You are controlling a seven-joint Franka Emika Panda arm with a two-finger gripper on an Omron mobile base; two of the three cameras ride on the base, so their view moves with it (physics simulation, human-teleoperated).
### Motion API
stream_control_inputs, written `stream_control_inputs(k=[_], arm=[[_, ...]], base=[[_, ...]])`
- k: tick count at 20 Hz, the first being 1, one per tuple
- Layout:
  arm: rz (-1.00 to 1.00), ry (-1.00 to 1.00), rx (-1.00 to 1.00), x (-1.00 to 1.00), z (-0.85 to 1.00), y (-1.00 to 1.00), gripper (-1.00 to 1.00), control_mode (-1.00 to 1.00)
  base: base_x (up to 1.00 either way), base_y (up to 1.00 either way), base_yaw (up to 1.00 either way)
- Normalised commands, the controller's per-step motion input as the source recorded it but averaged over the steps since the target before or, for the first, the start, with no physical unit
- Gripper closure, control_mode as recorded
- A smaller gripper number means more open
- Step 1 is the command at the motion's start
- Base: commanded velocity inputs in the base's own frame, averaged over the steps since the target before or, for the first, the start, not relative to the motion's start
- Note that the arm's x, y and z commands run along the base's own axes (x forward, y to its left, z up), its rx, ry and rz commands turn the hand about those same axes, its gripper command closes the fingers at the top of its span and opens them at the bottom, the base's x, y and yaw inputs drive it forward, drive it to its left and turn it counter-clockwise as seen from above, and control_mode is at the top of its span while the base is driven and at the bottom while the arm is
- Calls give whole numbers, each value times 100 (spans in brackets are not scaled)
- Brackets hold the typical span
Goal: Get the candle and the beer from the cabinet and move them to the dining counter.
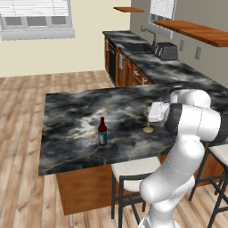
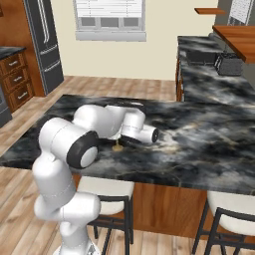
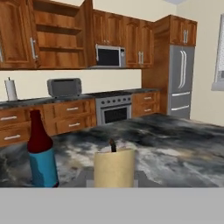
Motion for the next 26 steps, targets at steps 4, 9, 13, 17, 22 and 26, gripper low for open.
stream_control_inputs(k=[4, 9, 13, 17, 22, 26], arm=[[0, 0, 0, 18, -41, 0, 100, -100], [0, 0, 0, 15, -38, 0, 100, -100], [0, 0, 0, 17, -28, 0, 100, -100], [0, 0, 0, 17, -17, 0, 100, -100], [0, 0, 0, 4, -3, 0, 100, -100], [0, -9, 0, 0, 0, 0, 100, -100]], base=[[0, 0, 0], [0, 0, 0], [0, 0, 0], [0, 0, 0], [0, 0, 0], [0, 0, 0]])
